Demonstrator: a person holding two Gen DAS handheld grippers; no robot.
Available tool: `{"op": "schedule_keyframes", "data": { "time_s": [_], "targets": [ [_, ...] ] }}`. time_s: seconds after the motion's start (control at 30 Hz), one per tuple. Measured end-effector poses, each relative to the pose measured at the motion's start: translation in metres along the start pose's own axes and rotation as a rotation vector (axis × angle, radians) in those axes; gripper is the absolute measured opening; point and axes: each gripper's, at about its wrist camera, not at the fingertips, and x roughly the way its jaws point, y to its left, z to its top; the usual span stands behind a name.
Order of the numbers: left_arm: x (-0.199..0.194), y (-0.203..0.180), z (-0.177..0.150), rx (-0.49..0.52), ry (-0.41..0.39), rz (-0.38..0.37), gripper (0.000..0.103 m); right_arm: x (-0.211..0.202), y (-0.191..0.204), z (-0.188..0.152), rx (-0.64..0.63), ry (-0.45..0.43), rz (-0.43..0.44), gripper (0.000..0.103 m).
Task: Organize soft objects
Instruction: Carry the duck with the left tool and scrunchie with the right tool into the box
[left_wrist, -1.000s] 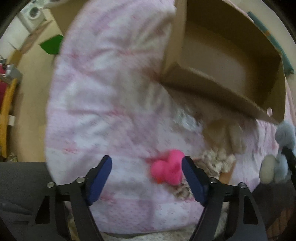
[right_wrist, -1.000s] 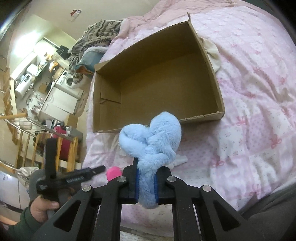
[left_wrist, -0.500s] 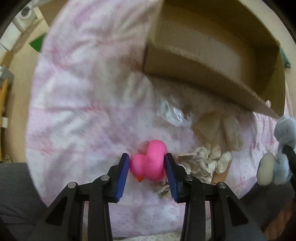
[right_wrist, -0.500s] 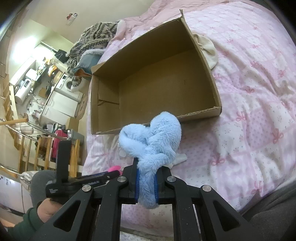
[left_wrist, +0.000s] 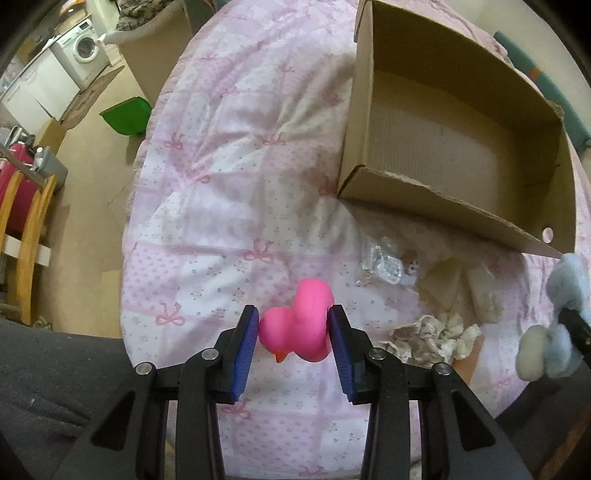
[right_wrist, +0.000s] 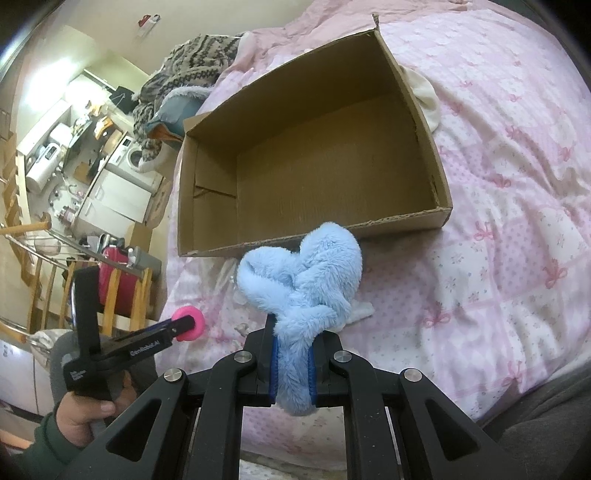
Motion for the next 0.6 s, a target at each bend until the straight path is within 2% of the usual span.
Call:
{"op": "schedule_keyframes", "data": {
  "time_s": [0.27,0.6],
  "targets": [
    [-0.017,-0.005,-0.003,0.024,-0.088,0.011,0.036,0.001,0.007,-0.001,-0.034,-0.012,-0.032,0.013],
    [-0.054,-0.014,-0.003,0.059,-0.233,0.019,0.035,-0.013,0.014,-0.005,-0.066,-0.069,-0.005,0.013]
  ]
}}
